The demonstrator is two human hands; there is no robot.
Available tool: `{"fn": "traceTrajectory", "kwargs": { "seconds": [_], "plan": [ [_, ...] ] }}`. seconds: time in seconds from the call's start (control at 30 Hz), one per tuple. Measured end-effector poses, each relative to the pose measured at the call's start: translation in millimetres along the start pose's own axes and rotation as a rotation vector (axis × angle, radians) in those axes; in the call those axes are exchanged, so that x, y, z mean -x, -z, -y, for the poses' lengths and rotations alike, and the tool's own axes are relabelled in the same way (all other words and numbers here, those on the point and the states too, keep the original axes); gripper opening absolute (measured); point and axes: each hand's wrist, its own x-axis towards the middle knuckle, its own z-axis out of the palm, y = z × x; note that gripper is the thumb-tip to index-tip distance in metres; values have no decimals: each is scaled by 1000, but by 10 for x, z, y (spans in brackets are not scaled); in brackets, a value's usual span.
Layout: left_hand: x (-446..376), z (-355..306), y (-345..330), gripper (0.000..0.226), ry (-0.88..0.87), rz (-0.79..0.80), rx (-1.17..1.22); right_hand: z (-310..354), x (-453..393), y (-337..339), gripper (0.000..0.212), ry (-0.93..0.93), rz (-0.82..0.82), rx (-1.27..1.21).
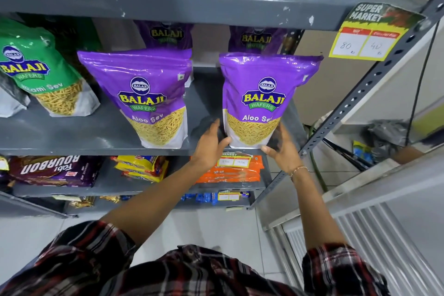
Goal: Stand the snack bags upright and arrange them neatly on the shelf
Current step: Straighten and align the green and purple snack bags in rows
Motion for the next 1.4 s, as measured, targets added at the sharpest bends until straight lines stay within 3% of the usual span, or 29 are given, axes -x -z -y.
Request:
{"fn": "traceTrajectory", "kwargs": {
  "seconds": [0.03,0.1,0.17,0.2,0.27,0.33,0.53,0.63,0.77,0.87,0.93,1.03,1.13,1.23,1.4],
  "plan": [
    [58,32,18,60,20,-37,-9,-32,86,-63,74,-22,-146,31],
    [203,101,88,47,-5,-95,9,-33,278,-298,43,12,-410,40],
    [361,183,215,26,-94,-123,-22,76,407,-648,12,94,-414,69],
    [446,236,298,23,-138,-130,-37,152,449,-855,8,120,-342,81],
    [596,394,516,24,-181,-164,-39,333,500,-1318,12,145,-161,78],
    [742,615,806,25,-174,-244,-28,559,535,-1800,3,180,-14,89],
    [928,1510,2034,26,-27,-486,-13,1207,440,-3162,9,197,360,-36],
    [842,1852,2657,21,-13,-533,35,1480,224,-3644,14,189,339,-37],
    [610,2255,3350,20,19,-578,106,1743,-222,-4073,10,137,181,-41],
    [337,2522,3724,31,81,-686,187,1915,-482,-4269,27,99,44,-23],
    [147,2714,3937,10,160,-648,306,1987,-601,-4373,47,38,48,-32],
    [-45,2860,4123,19,326,-275,348,2005,-766,-4516,76,-34,119,-41],
    [-139,2916,4162,91,314,3,168,1979,-967,-4670,88,-2,156,-6],
    [-201,2827,4186,112,192,40,183,2019,-1074,-4782,83,7,151,14],
    [-210,2863,4135,103,172,5,129,2216,-960,-4792,62,-55,97,56]
  ]
}}
